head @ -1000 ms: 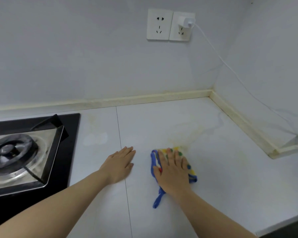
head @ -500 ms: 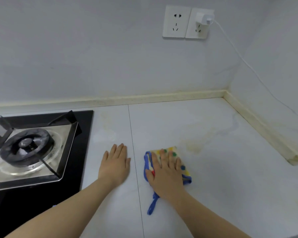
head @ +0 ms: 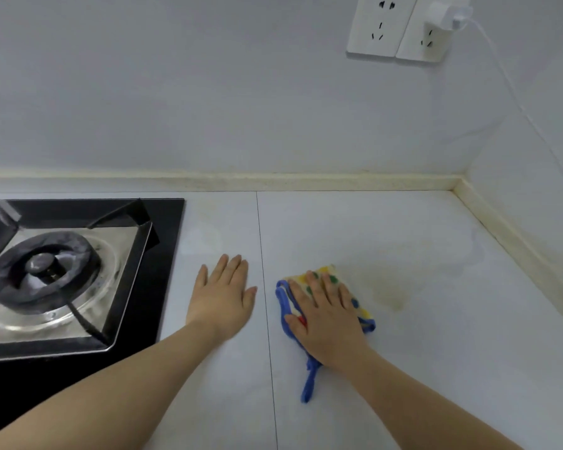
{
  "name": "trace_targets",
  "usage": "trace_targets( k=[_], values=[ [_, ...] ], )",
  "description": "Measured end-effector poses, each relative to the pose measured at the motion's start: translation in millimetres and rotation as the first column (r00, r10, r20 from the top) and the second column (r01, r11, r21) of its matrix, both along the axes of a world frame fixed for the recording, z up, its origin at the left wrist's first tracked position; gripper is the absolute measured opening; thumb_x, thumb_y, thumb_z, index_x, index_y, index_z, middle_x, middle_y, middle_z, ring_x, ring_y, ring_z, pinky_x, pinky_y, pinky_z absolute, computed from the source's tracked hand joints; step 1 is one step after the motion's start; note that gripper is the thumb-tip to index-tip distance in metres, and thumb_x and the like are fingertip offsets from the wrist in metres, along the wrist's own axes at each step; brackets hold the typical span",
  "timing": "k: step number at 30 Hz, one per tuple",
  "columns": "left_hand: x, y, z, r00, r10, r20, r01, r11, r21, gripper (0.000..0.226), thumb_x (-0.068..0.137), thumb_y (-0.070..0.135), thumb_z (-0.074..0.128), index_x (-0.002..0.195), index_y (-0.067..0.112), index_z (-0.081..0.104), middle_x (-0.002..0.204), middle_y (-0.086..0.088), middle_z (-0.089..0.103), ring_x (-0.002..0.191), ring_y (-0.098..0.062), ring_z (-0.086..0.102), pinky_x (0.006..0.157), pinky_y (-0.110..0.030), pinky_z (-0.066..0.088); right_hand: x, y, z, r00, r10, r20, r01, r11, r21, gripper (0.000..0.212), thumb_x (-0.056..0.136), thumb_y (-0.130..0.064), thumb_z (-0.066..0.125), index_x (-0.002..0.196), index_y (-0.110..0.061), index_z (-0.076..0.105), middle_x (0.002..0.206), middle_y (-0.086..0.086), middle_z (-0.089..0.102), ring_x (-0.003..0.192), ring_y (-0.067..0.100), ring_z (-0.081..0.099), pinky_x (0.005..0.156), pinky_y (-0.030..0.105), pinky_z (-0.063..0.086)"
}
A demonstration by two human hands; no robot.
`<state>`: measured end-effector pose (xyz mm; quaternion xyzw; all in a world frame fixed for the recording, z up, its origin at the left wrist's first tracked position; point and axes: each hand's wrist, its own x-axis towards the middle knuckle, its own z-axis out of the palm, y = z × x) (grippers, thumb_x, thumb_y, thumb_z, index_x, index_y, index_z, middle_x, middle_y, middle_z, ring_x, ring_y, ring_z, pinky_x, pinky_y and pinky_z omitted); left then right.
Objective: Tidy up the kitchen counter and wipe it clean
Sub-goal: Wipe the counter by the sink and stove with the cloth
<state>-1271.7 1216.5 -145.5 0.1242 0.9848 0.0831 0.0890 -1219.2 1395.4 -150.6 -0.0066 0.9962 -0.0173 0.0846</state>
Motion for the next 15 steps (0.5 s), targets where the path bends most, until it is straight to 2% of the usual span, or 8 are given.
trace_targets(
  k=[1, 2, 4, 5, 8, 12, 15],
  values=[
    [-4, -2, 0, 1.0, -0.025, -0.008, 0.025, 1.0, -0.004, 0.06, 0.099, 0.045, 0.016, 0.152, 0.019, 0.003, 0.16, 0.005, -0.001, 0.147, -0.014, -0.008, 0.119, -0.037, -0.005, -8, 1, 6, 1.0, -0.02, 0.003, 0.02, 1.0, -0.017, 0.063, 0.083, -0.054, 0.024, 0.131, -0.026, 0.053, 0.13, 0.01, 0.06, 0.117, 0.035, 0.059, 0.101, 0.049, 0.04],
    [-8, -4, 0, 0.998, -0.056, -0.013, 0.056, 0.998, -0.017, 0.064, 0.097, 0.05, 0.013, 0.151, 0.019, 0.004, 0.16, 0.006, -0.001, 0.147, -0.013, -0.008, 0.119, -0.036, -0.005, -17, 0, 8, 0.999, -0.033, -0.001, 0.033, 0.999, -0.031, 0.073, 0.078, -0.055, 0.017, 0.138, -0.026, 0.047, 0.142, 0.012, 0.049, 0.129, 0.037, 0.048, 0.106, 0.052, 0.035],
    [-16, -10, -2, 0.994, -0.106, -0.025, 0.105, 0.994, -0.023, 0.082, 0.081, 0.062, -0.005, 0.151, 0.021, 0.003, 0.16, 0.007, 0.0, 0.147, -0.013, -0.008, 0.118, -0.034, -0.006, -38, -4, 8, 1.0, 0.006, 0.013, -0.006, 0.999, -0.037, 0.083, 0.075, -0.057, -0.003, 0.151, -0.029, 0.014, 0.159, 0.008, 0.011, 0.147, 0.033, 0.009, 0.117, 0.049, 0.007],
    [-16, -11, -2, 0.991, -0.126, -0.034, 0.125, 0.992, -0.024, 0.091, 0.072, 0.063, -0.013, 0.151, 0.022, 0.002, 0.159, 0.008, 0.0, 0.147, -0.012, -0.009, 0.118, -0.034, -0.006, -49, -3, 7, 1.0, 0.0, 0.004, 0.0, 0.999, -0.045, 0.076, 0.081, -0.058, -0.002, 0.151, -0.03, 0.003, 0.16, 0.005, -0.001, 0.148, 0.03, -0.002, 0.118, 0.046, -0.001],
    [-18, -14, -7, 0.99, -0.127, -0.056, 0.128, 0.992, 0.002, 0.094, 0.067, 0.061, -0.016, 0.151, 0.023, 0.002, 0.159, 0.009, -0.002, 0.147, -0.012, -0.01, 0.117, -0.034, -0.008, -85, -1, 9, 0.997, -0.071, 0.035, 0.073, 0.996, -0.044, 0.061, 0.098, -0.05, 0.02, 0.151, -0.031, 0.0, 0.16, 0.003, -0.008, 0.147, 0.028, -0.01, 0.117, 0.045, -0.006],
    [-20, -14, -9, 0.991, -0.113, -0.077, 0.116, 0.993, 0.028, 0.09, 0.07, 0.061, -0.016, 0.151, 0.024, -0.001, 0.159, 0.009, -0.008, 0.146, -0.012, -0.014, 0.115, -0.031, -0.014, -107, -12, 8, 0.986, -0.166, 0.036, 0.167, 0.984, -0.054, 0.06, 0.099, -0.048, 0.017, 0.151, -0.029, -0.003, 0.16, 0.006, -0.011, 0.146, 0.031, -0.013, 0.118, 0.049, -0.006],
    [-21, -15, -9, 0.994, -0.067, -0.083, 0.072, 0.995, 0.062, 0.088, 0.071, 0.061, -0.014, 0.151, 0.025, -0.001, 0.159, 0.008, -0.01, 0.145, -0.011, -0.015, 0.113, -0.03, -0.015, -97, -13, 4, 0.998, -0.045, 0.043, 0.046, 0.999, -0.017, 0.063, 0.096, -0.053, 0.012, 0.151, -0.029, -0.008, 0.159, 0.006, -0.014, 0.146, 0.03, -0.016, 0.117, 0.047, -0.008]
  ],
)
